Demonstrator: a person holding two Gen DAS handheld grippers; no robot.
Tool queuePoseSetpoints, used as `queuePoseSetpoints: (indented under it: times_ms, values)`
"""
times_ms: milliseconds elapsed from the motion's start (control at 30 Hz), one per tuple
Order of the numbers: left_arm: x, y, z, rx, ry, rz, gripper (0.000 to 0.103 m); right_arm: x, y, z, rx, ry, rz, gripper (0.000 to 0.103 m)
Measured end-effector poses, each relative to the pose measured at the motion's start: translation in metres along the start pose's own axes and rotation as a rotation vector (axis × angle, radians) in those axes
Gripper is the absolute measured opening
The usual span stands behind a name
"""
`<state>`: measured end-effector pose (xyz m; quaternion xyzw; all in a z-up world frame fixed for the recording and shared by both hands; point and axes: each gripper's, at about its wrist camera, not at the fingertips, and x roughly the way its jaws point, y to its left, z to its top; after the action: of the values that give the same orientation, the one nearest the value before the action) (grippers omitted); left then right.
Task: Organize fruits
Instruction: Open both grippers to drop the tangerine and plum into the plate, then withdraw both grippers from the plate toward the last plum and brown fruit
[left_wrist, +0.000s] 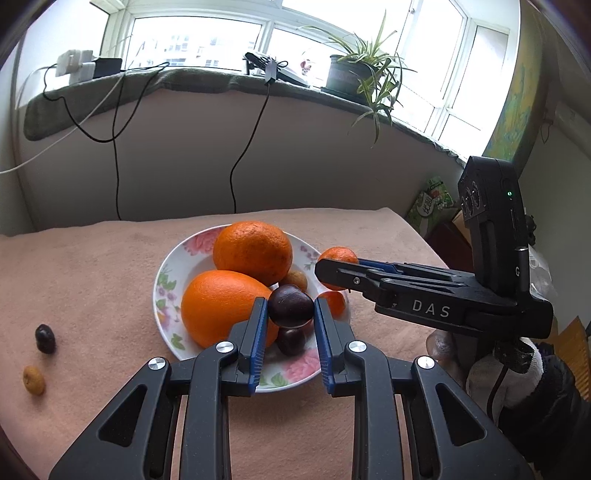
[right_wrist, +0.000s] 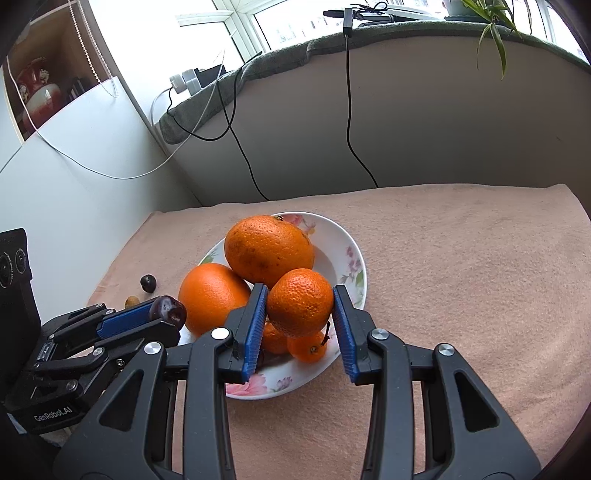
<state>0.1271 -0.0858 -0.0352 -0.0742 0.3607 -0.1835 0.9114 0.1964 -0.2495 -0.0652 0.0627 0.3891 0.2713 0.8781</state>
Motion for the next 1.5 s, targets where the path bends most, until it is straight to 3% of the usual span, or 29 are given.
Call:
queuePoseSetpoints:
  times_ms: [667,700,767,833,1000,1167,1267,1500]
  values:
    - [0.015,-0.012,0.003,0.022,0.026,-0.011,0.025,0.021,-0.007,0.009,0.006,0.021,-0.011,0.038]
    - [0.015,-0.012,0.003,0.022,0.025,-0.008,0.027,0.021,-0.007,0.009,0.007,0.020,-0.011,0.040]
    - [0.013,-0.011,0.003,0.021,0.021,-0.002,0.028,0.018,-0.008,0.009,0.013,0.005,-0.014,0.053]
    - [0.013,-0.011,0.004,0.019,0.019,-0.004,0.038,0.015,-0.008,0.010,0.019,-0.012,-0.011,0.064]
    - [0.008,-0.013,0.005,0.026,0.004,0.006,0.042,0.009,-0.008,0.014,0.026,-0.031,-0.016,0.067]
    - [0.003,-0.015,0.003,0.037,-0.007,0.020,0.059,0.004,-0.009,0.015,0.043,-0.047,-0.013,0.081]
    - [0.001,-0.016,0.003,0.038,-0.014,0.050,0.074,0.002,-0.009,0.015,0.049,-0.051,-0.014,0.081]
    - [0.001,-0.014,0.001,0.038,0.002,0.106,0.078,0.000,-0.006,0.013,0.038,-0.056,-0.028,0.081]
